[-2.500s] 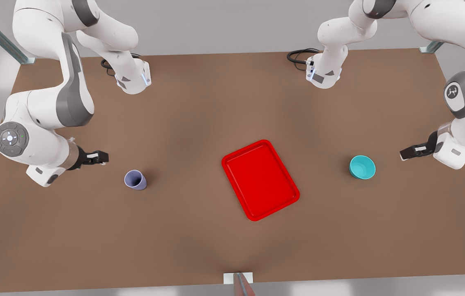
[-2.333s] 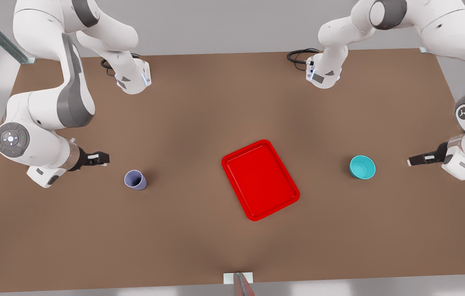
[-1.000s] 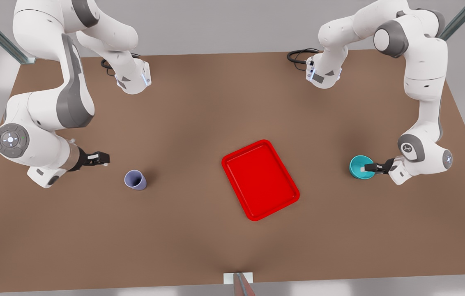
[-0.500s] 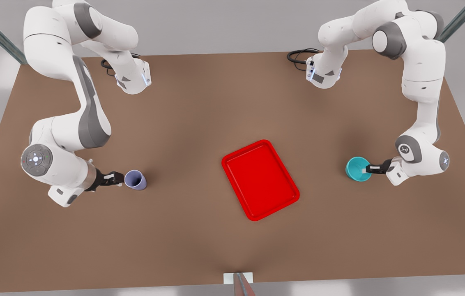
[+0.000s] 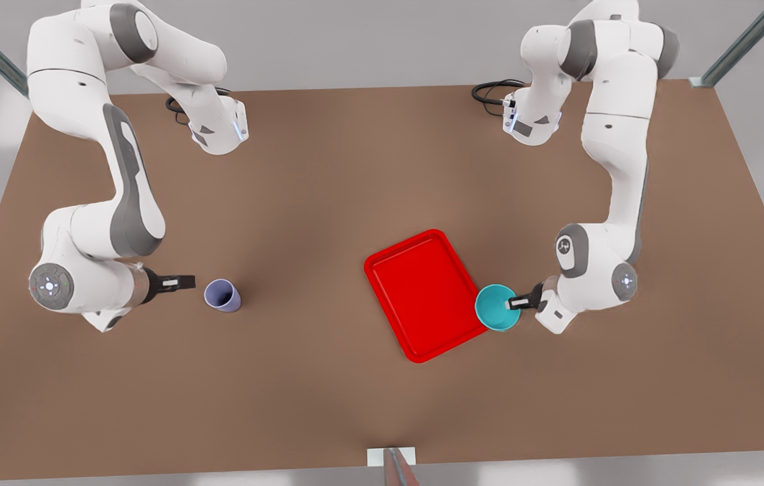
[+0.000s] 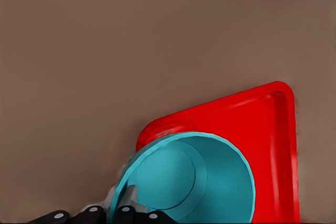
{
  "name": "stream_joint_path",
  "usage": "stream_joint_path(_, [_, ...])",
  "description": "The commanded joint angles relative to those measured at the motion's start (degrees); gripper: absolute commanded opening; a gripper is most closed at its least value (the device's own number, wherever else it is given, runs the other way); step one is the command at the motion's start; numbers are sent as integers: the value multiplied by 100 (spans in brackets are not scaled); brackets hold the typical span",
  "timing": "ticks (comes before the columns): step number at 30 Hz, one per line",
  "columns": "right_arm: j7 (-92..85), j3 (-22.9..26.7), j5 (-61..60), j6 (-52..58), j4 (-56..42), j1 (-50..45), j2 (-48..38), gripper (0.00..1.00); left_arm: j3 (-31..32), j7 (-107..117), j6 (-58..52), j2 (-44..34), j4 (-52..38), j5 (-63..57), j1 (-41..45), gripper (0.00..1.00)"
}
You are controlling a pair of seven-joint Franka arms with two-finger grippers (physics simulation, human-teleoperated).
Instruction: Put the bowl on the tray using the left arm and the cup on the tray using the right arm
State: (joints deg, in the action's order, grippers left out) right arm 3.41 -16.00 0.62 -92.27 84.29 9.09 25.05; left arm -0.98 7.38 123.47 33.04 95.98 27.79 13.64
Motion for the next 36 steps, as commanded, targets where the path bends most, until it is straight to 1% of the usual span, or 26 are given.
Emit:
stream_joint_path(1, [72, 0, 0, -1, 0, 23, 9, 100, -8, 157, 37, 10, 0, 868, 156, 21])
stream_joint_path(4, [256, 9, 227, -19, -18, -109, 9, 100, 1, 1265, 669, 150, 0, 868, 824, 21])
stream_joint_path(5, [484, 0, 492, -19, -211, -126, 27, 100, 1, 1546, 933, 238, 0, 868, 947, 21])
stream_joint_path(6, [775, 0, 553, -28, -220, -135, 35, 100, 1, 1723, 1153, 344, 0, 868, 992, 21])
stream_joint_path(7, [784, 0, 545, -28, -220, -135, 44, 100, 27, 1758, 1250, 423, 0, 886, 1009, 21])
stream_joint_path(8, [784, 0, 554, -37, -229, -144, 44, 100, 19, 1758, 1408, 493, 0, 1105, 1220, 21])
stream_joint_path(10, [784, 0, 528, -177, -211, -197, 44, 100, 19, 1758, 1496, 555, 0, 1176, 1229, 21])
stream_joint_path(13, [802, -9, 282, -159, 236, 23, 0, 100, 19, 1758, 1496, 555, 0, 1176, 1229, 21])
stream_joint_path(14, [775, -9, 290, -360, 727, 40, -192, 100, 19, 1749, 1487, 555, 0, 1176, 1220, 21])
stream_joint_path(15, [802, 0, 325, -932, 1659, 41, -763, 100, 19, 1749, 1487, 564, 9, 1176, 1220, 100])
stream_joint_path(16, [810, -9, 325, -1355, 2223, 76, -1133, 100, 19, 1784, 1487, 564, 9, 1176, 1211, 100])
stream_joint_path(18, [810, 0, 334, -1539, 2110, 93, -1081, 100, 10, 1811, 1487, 564, 9, 1176, 1194, 100])
stream_joint_path(19, [819, 0, 352, -1872, 2083, 76, -1037, 100, 10, 1802, 1487, 564, 9, 1176, 1194, 100])
stream_joint_path(20, [854, 0, 352, -2444, 2083, 102, -809, 100, -8, 1793, 1487, 564, 0, 1167, 1185, 100])
stream_joint_path(22, [1083, 0, 334, -2524, 2100, 76, -747, 100, -34, 1784, 1461, 555, 0, 1141, 1167, 100])
stream_joint_path(24, [1241, 0, 290, -2594, 2092, 32, -650, 100, -543, 1793, 1075, 309, -70, 1114, 1185, 100])
stream_joint_path(25, [1232, -9, 281, -2559, 2100, 41, -650, 100, -1132, 2003, 478, 194, -360, 1114, 1194, 100])
stream_joint_path(27, [1241, -9, 264, -2541, 2162, 32, -650, 100, -2994, 2083, -1728, 229, -1484, 1097, 1159, 100])
stream_joint_path(28, [1241, -9, 264, -2524, 2188, 23, -650, 100, -3436, 1347, -2598, 221, -2047, 308, 957, 100])
stream_joint_path(29, [1250, -9, 255, -2498, 2232, 23, -650, 100, -3435, 266, -3521, 212, -2610, -721, 913, 100])
stream_joint_path(30, [1311, -9, 150, -2489, 2232, -12, -650, 100, -3444, -527, -4278, 2, -2839, -1311, 965, 100])
stream_joint_path(31, [1329, -52, 149, -2489, 2232, -65, -650, 100, -3156, -641, -4559, -596, -2830, -1891, 861, 100])
stream_joint_path(32, [1425, -52, 149, -2497, 2232, -100, -650, 100, -1418, -624, -4990, -1149, -2821, -2865, -192, 100])
stream_joint_path(33, [1443, -52, 149, -2550, 2232, -109, -615, 100, -354, -606, -5052, -1448, -2673, -3375, -930, 100])
stream_joint_path(35, [1443, -52, 149, -2629, 2224, -83, -483, 100, -263, -606, -4191, -1836, -1890, -3368, -1003, 100])
stream_joint_path(36, [1443, -52, 158, -2638, 2232, -21, -404, 100, -263, -606, -4094, -1827, -1767, -3324, -986, 100])
